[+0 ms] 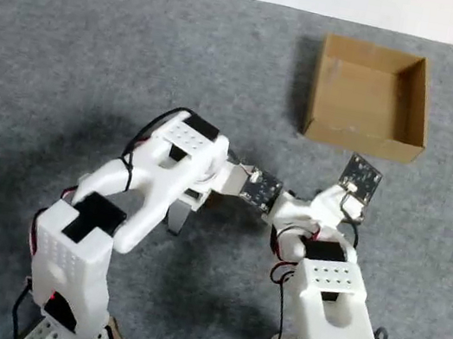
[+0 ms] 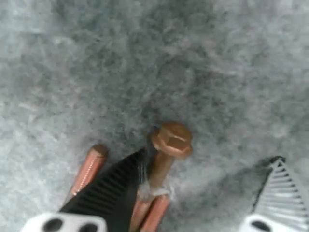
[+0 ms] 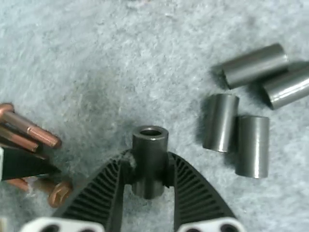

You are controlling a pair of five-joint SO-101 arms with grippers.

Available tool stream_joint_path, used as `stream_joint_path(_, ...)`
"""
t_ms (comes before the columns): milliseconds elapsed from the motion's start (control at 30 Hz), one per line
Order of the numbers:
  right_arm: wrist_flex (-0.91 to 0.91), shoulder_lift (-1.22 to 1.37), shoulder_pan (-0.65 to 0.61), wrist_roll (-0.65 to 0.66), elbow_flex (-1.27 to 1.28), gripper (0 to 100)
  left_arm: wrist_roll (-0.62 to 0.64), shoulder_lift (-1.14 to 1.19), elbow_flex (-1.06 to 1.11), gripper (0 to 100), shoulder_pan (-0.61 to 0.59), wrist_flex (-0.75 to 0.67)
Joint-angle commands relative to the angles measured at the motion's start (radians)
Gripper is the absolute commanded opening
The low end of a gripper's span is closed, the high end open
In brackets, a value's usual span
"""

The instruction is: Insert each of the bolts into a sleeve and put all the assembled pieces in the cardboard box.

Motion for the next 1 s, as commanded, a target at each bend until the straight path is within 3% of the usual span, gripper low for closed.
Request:
stream_joint_path(0, -0.022, -0.025, 0.001, 0.011, -0.008, 0.4, -0.253, 0.036, -0.022, 36, 0.028, -0.020)
stream_joint_path(233, -0.022, -0.025, 0.001, 0.011, -0.008, 0.4, -0.249, 0.039, -0.015, 34, 0.048, -0.014)
stream_joint_path(467, -0.022, -0.025, 0.001, 0.011, -0.008, 0.4, -0.247, 0.042, -0.013, 0, 0.064, -0.020)
stream_joint_path(533, -0.022, -0.025, 0.001, 0.011, -0.008, 0.4, -0.247, 0.042, -0.013, 4, 0.065, -0.020)
stream_joint_path(967, -0.022, -0.025, 0.001, 0.011, -0.008, 0.4, -0.245, 0.033, -0.012, 1, 0.067, 0.000)
